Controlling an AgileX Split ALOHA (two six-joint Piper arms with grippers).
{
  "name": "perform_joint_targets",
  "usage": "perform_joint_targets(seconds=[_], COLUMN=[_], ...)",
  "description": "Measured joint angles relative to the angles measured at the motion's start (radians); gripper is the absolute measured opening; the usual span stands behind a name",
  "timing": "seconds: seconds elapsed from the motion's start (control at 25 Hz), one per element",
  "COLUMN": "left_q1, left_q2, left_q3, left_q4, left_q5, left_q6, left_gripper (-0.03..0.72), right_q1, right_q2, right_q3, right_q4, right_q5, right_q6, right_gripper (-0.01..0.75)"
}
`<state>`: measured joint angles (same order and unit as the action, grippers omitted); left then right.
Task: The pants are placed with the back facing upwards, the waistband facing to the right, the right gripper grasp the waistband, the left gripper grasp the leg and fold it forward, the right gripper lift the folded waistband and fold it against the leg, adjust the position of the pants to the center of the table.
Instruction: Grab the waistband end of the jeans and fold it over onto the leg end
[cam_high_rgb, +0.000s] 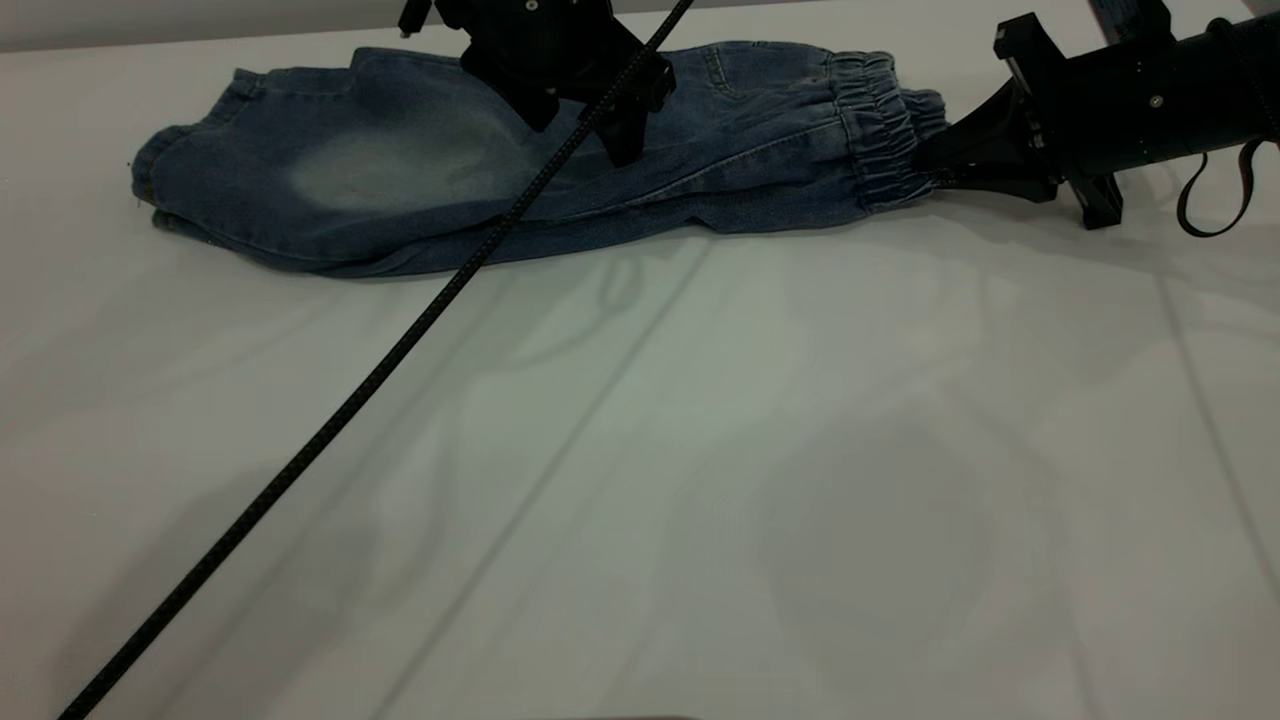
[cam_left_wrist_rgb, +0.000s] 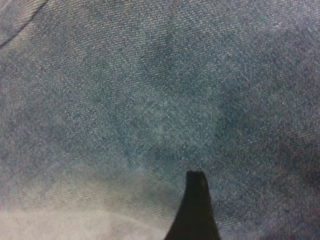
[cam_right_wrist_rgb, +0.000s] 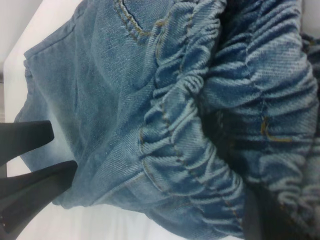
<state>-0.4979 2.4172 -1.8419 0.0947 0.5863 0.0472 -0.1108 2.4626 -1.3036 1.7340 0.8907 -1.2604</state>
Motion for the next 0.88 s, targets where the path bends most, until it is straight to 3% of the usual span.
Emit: perform_joint_targets(seconds=[0.24, 0.6, 0.88], left_q1=[0.019, 0.122, 0.113], left_q2=[0.000, 0.000, 0.046], left_q3=[-0.033, -0.034, -0.034], left_q4=[0.003, 0.005, -0.041], left_q5=[0.074, 0.109, 0.103], left_q6=[0.000, -0.015, -0.019], left_gripper=[0.566, 0.566, 0.566], right_q1=[-0.017, -0.052, -0.053], right_q2=[-0.105, -0.306, -0.429], right_q3=[0.001, 0.001, 0.003], right_q4=[-0.025, -0.128, -0.154], right_q5=[0.027, 0.030, 0.090], right_q6=[-0.001, 0.025, 0.037], right_gripper=[0.034, 0.034, 0.034])
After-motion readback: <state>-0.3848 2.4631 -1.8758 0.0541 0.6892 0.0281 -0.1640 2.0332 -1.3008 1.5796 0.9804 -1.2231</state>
